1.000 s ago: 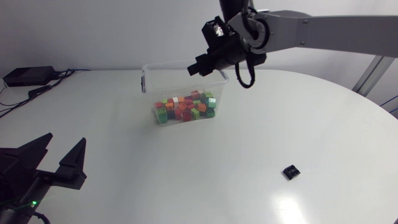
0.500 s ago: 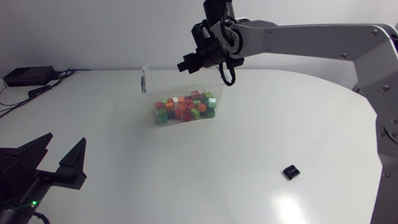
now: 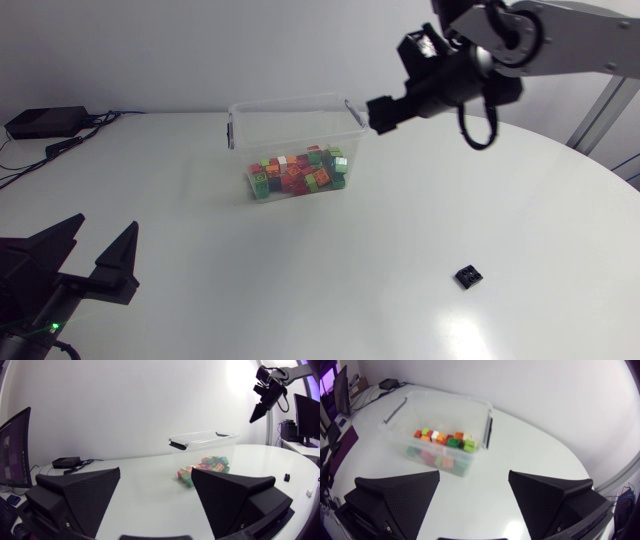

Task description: Place the duplo bricks in the container

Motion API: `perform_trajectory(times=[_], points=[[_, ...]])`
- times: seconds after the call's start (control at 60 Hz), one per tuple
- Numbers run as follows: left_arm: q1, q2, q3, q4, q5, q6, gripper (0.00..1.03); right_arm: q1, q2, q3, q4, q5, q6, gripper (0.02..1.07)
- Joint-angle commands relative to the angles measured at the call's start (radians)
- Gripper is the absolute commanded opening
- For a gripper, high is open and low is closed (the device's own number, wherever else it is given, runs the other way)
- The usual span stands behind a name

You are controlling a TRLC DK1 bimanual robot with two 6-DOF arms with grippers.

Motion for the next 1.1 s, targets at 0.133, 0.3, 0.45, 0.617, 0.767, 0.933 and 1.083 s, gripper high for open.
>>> perform_trajectory(times=[0.133,0.3,0.45,0.617,0.767,0.933,1.083], points=[[0.009,-0.008,-0.019,0.013,0.011,0.011,0.99,-0.156,-0.287,-0.372,-0.120,-0.039,-0.131,1.02],[0.009,-0.008,-0.019,0.013,0.011,0.009,0.99,-0.230,-0.411,-0.550,-0.212,-0.045,-0.217,1.02],[0.009,-0.008,-0.019,0.013,0.011,0.009,0.99,-0.291,-0.414,-0.618,-0.242,-0.046,-0.263,1.02],[0.009,-0.008,-0.019,0.013,0.011,0.009,0.99,-0.323,-0.301,-0.630,-0.241,-0.048,-0.265,0.99],[0.009,-0.008,-0.019,0.013,0.011,0.009,0.99,-0.355,-0.149,-0.621,-0.190,-0.049,-0.275,0.99],[0.009,-0.008,-0.019,0.013,0.011,0.009,0.99,-0.383,-0.029,-0.606,-0.127,-0.045,-0.291,0.95],[0.009,-0.008,-0.019,0.013,0.011,0.009,0.99,-0.389,0.022,-0.595,-0.113,-0.042,-0.305,0.81]])
